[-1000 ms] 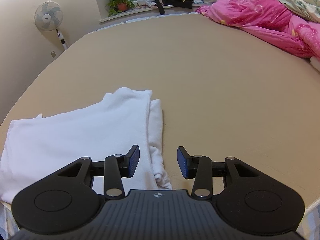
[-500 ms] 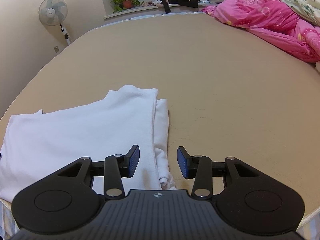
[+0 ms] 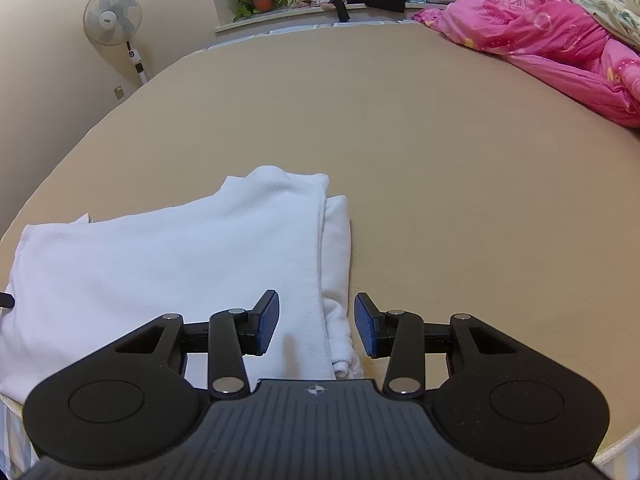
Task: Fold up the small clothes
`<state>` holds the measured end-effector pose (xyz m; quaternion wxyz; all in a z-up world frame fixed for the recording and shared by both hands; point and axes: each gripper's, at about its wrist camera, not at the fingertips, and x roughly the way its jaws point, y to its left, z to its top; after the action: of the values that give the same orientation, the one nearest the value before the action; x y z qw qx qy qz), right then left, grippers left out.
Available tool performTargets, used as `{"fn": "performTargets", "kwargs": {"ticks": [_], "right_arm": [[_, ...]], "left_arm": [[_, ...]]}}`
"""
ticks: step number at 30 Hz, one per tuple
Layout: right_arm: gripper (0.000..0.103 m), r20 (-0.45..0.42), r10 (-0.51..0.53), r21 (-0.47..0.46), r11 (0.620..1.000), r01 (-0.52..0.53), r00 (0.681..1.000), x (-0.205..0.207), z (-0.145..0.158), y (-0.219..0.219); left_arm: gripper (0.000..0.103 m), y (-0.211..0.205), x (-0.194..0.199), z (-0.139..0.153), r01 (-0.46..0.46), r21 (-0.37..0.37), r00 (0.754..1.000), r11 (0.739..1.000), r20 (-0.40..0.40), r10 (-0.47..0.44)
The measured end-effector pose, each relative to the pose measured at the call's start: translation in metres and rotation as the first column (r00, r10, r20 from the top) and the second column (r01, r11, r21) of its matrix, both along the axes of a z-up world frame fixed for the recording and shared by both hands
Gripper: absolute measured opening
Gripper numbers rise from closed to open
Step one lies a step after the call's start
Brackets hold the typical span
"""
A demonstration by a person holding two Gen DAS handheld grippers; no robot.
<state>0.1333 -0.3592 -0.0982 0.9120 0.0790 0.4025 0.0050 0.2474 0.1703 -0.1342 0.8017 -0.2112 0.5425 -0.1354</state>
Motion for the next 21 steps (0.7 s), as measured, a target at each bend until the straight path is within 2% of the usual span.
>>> {"fn": "performTargets", "kwargs": {"ticks": [6, 7, 8, 10, 13, 17, 21], "right_arm": [[0.043, -0.003, 0.001, 0.001, 1.000, -0.001, 1.000, 0.002, 0.000, -0.001], [0.043, -0.003, 0.001, 0.002, 1.000, -0.001, 1.000, 0.002, -0.001, -0.001], [0.043, -0.003, 0.002, 0.003, 1.000, -0.002, 1.000, 0.002, -0.001, -0.001], [0.043, -0.001, 0.004, 0.002, 1.000, -0.004, 1.000, 0.002, -0.001, -0.001], [0.043, -0.002, -0.005, 0.000, 1.000, 0.005, 1.000, 0.003, -0.001, -0.002], [0.043, -0.001, -0.026, 0.008, 1.000, 0.026, 1.000, 0.006, -0.002, -0.002], [0.043, 0.004, -0.030, 0.011, 1.000, 0.030, 1.000, 0.008, -0.002, 0.003]], "left_arm": [[0.075, -0.035, 0.003, -0.006, 0.097, 0.057, 0.994, 0.994, 0.040, -0.099], [0.072, -0.037, 0.005, -0.007, 0.098, 0.051, 0.994, 0.994, 0.044, -0.100], [0.066, -0.038, 0.007, -0.008, 0.089, 0.034, 0.995, 0.995, 0.047, -0.090], [0.040, -0.038, 0.010, -0.011, 0.056, 0.015, 0.998, 0.998, 0.039, -0.057], [0.015, -0.038, 0.011, -0.012, 0.051, 0.015, 0.998, 0.999, 0.040, -0.051], [0.012, -0.030, 0.005, 0.001, 0.067, -0.011, 0.993, 0.998, 0.094, -0.066], [0.011, -0.017, -0.008, 0.021, 0.050, -0.062, 0.988, 0.997, 0.146, -0.040]]}}
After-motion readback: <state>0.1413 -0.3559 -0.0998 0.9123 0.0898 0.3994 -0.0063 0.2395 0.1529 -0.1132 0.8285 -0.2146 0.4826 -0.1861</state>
